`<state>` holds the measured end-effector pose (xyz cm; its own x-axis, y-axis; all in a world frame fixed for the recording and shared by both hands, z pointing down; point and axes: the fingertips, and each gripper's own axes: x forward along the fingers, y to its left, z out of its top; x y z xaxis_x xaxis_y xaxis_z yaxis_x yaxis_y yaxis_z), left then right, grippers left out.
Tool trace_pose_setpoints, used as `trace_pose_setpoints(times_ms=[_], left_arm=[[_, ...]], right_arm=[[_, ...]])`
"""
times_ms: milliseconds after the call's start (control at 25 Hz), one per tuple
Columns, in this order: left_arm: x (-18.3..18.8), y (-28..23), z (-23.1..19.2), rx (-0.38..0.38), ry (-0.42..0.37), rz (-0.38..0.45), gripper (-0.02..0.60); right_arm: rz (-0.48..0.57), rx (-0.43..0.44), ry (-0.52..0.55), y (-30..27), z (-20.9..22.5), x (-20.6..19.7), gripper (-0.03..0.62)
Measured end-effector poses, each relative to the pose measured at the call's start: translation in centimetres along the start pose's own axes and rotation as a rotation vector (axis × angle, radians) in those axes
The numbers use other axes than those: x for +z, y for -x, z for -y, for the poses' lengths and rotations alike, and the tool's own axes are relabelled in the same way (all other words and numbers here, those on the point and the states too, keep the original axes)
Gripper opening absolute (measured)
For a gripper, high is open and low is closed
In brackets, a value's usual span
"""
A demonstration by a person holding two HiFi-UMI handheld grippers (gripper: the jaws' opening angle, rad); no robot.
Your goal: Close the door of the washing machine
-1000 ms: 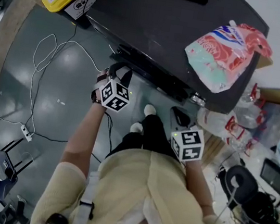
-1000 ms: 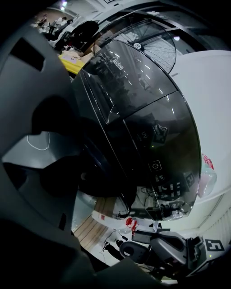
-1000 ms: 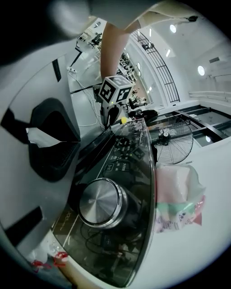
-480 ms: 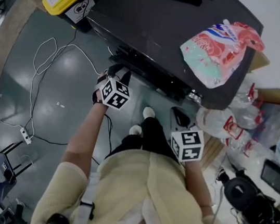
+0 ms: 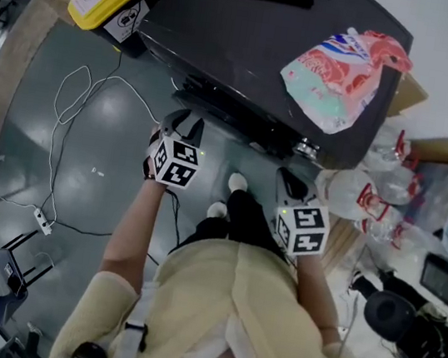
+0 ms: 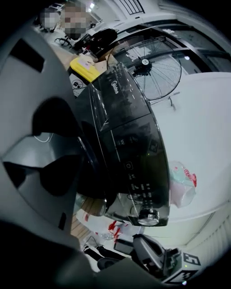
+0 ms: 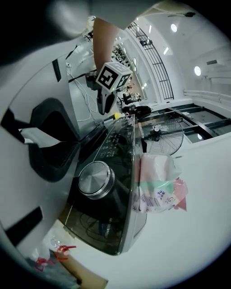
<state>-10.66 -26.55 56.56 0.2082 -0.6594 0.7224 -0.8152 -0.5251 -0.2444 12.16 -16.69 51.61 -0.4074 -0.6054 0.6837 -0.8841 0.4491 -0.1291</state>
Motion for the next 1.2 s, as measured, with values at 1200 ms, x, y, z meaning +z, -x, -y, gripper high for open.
trace_pose_setpoints(times_ms=[1200], left_arm=[[1.7,13.6,-0.1,-0.055,0.265,0.094,0.091]], right_arm=[[0.111,-0.005,0.056,-0.2,-2.2,4.7,0.005]])
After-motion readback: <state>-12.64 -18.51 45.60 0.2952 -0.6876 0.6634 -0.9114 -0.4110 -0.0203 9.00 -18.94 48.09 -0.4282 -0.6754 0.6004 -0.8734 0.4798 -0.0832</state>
